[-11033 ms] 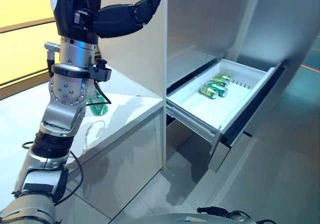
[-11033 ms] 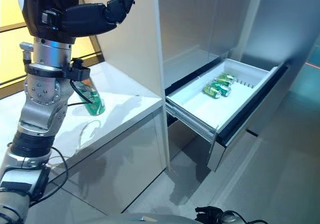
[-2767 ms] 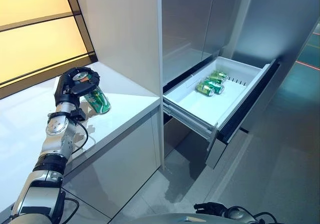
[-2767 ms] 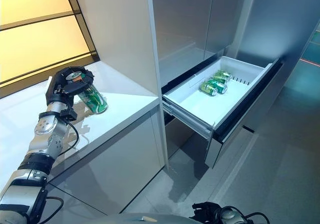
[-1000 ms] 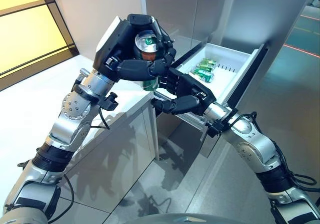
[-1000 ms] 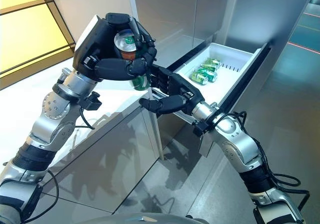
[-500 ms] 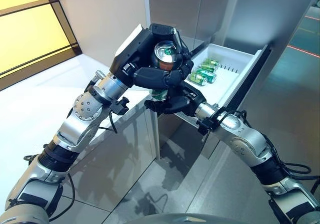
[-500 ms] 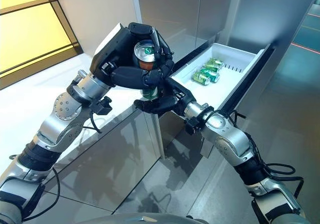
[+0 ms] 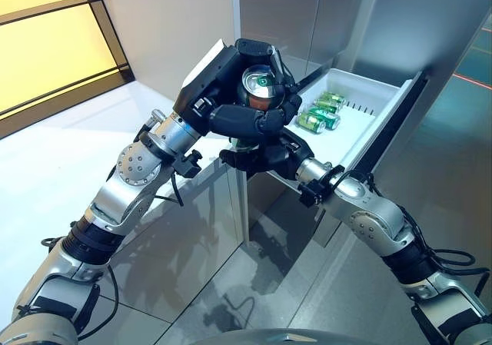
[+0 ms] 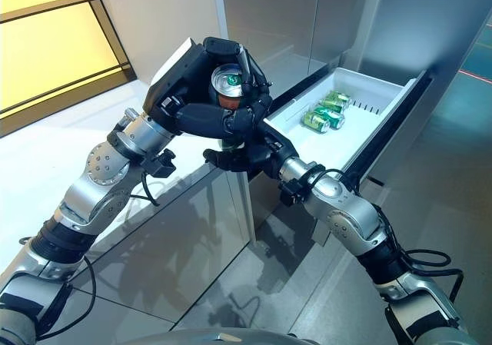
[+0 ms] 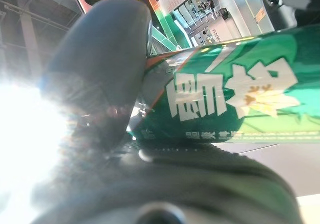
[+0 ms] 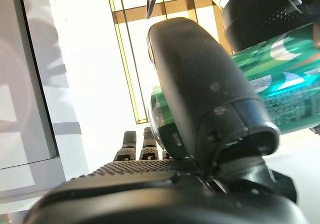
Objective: Put drinks into fridge and close the fridge
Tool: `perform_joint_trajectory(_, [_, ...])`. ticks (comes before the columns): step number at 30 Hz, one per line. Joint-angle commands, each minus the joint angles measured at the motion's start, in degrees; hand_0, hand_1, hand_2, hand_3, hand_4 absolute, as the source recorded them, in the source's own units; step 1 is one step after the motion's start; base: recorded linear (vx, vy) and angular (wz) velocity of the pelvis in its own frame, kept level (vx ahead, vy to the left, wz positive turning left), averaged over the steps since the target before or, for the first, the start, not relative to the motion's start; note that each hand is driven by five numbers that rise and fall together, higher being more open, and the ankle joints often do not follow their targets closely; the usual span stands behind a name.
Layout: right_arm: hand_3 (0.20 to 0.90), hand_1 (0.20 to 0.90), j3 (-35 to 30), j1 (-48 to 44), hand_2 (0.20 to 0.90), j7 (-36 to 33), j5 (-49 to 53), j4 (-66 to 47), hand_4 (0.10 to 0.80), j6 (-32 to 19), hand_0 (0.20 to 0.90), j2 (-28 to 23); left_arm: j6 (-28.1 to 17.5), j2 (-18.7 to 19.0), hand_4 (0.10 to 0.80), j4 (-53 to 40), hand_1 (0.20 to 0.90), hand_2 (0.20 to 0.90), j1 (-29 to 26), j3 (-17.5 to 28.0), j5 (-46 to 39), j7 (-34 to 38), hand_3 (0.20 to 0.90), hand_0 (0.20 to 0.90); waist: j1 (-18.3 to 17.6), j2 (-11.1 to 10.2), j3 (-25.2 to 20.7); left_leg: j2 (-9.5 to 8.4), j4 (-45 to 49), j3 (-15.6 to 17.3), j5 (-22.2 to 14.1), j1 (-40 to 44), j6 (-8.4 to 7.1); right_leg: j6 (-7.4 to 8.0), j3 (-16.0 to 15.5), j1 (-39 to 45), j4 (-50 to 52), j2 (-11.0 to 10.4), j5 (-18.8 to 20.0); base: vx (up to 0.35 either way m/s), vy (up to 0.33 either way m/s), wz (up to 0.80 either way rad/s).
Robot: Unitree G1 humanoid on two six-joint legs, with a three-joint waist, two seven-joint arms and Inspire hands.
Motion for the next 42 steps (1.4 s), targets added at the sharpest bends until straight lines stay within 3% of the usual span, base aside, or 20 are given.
perform_joint_trajectory(1, [0.774,0.792,0.60,-13.36,0.792,2.66,5.11,-4.99,0.674,-5.72,0.792,6.56,-4.35,-3.40,0.100,-1.45,0.300,0.300,-13.82,-2.93,-3.43,0.73,0.200,0.300,-0.04,-2.67,-5.78,-3.89,0.12,-0.05,-4.58,-0.26,3.78,2.28,0.89,-0.87,1.14,-0.97,0.55,0.000,0.000,0.00])
perform_joint_trajectory(2, [0.774,0.792,0.71,-13.33,0.792,2.89,4.79,-4.75,0.674,-5.56,0.792,6.66,-4.27,-3.48,0.100,-1.40,0.300,0.300,-13.77,-2.94,-3.45,0.66,0.200,0.300,-0.07,-2.67,-5.85,-3.88,0.12,-0.05,-4.61,-0.28,3.78,2.26,0.95,-0.92,1.12,-0.93,0.54,0.000,0.000,0.00])
perform_joint_trajectory(3, [0.200,0.300,0.92,-13.49,0.300,2.80,4.85,-4.60,0.100,-5.50,0.300,6.65,-4.12,-3.55,0.100,-1.41,0.300,0.300,-13.80,-2.96,-3.48,0.63,0.200,0.300,-0.07,-2.66,-5.87,-3.85,0.12,-0.02,-4.56,-0.33,3.77,2.24,0.94,-0.94,1.11,-0.94,0.56,0.000,0.000,0.00])
perform_joint_trajectory(21, [0.200,0.300,-0.64,-14.28,0.300,-3.40,-1.11,-0.34,0.100,-8.11,0.300,7.19,-2.96,-6.04,0.100,-0.99,0.300,0.300,-12.15,-4.87,-5.81,-5.03,0.200,0.300,-0.30,-2.62,-5.28,-3.63,0.12,-0.03,-4.68,0.16,3.85,2.06,1.00,-0.45,1.14,-0.82,0.58,0.000,0.000,0.00])
perform_joint_trajectory(22, [0.200,0.300,-0.98,-14.34,0.300,-3.68,-2.00,-0.10,0.100,-8.38,0.300,7.15,-2.98,-6.27,0.388,-1.14,0.547,0.547,-11.94,-4.85,-5.65,-5.03,0.488,0.547,-0.29,-2.61,-5.25,-3.61,0.12,-0.06,-4.68,0.18,3.85,2.05,0.97,-0.44,1.19,-0.83,0.56,0.000,0.000,0.00])
perform_joint_trajectory(23, [0.200,0.300,-1.39,-14.36,0.300,-4.22,-3.06,0.02,0.100,-8.66,0.300,7.04,-3.20,-6.66,0.800,-1.17,0.900,0.900,-11.87,-4.87,-5.84,-5.10,0.900,0.900,-0.33,-2.64,-5.19,-3.62,0.12,-0.05,-4.73,0.24,3.90,2.06,0.94,-0.41,1.21,-0.82,0.56,0.000,0.000,0.00])
perform_joint_trajectory(28, [0.200,0.300,-3.11,-14.69,0.300,-6.40,-7.12,1.01,0.100,-9.36,0.300,6.17,-5.61,-7.36,0.800,-1.61,0.900,0.900,-11.23,-4.06,-6.15,-2.52,0.900,0.900,-0.39,-2.72,-5.06,-3.55,0.12,-0.01,-4.78,0.33,3.79,2.05,0.99,-0.36,1.30,-0.80,0.50,0.000,0.000,0.00])
perform_joint_trajectory(29, [0.200,0.300,-4.57,-14.79,0.300,-7.54,-7.95,2.00,0.100,-9.31,0.300,5.37,-7.89,-7.54,0.800,-1.62,0.900,0.900,-10.60,-2.77,-5.14,0.23,0.900,0.900,-0.33,-2.85,-5.04,-3.51,0.12,-0.11,-4.83,0.38,3.73,2.00,0.97,-0.27,1.30,-0.76,0.47,0.000,0.000,0.00])
perform_joint_trajectory(33, [0.200,0.300,-8.18,-14.68,0.300,-10.14,-8.74,4.22,0.100,-9.94,0.300,3.25,-12.40,-6.39,0.800,-2.05,0.900,0.900,-9.64,-0.10,4.64,7.00,0.900,0.900,-0.19,-3.16,-4.93,-3.46,0.12,-0.34,-4.88,0.38,3.60,1.91,0.76,-0.27,1.42,-0.66,0.36,0.000,0.000,0.00])
perform_joint_trajectory(39, [0.200,0.300,-13.78,-13.82,0.300,-11.65,-13.81,7.91,0.100,-10.36,0.300,-0.16,-13.35,-5.93,0.800,-2.49,0.900,0.900,-7.34,3.94,6.68,10.35,0.900,0.900,0.12,-3.65,-4.72,-3.46,0.12,-1.02,-4.46,0.06,3.40,1.77,0.29,-0.58,1.72,-0.56,0.52,-0.001,-0.011,0.02])
perform_joint_trajectory(42, [0.200,0.300,-15.08,-14.01,0.300,-12.69,-17.53,11.23,0.100,-10.64,0.300,-1.48,-10.40,-6.66,0.800,-1.92,0.900,0.900,-6.96,4.68,6.89,12.34,0.900,0.900,0.24,-3.77,-4.53,-3.45,0.12,-1.41,-4.44,0.08,3.26,1.78,-0.04,-0.48,1.77,-0.59,0.48,0.000,0.000,0.00])
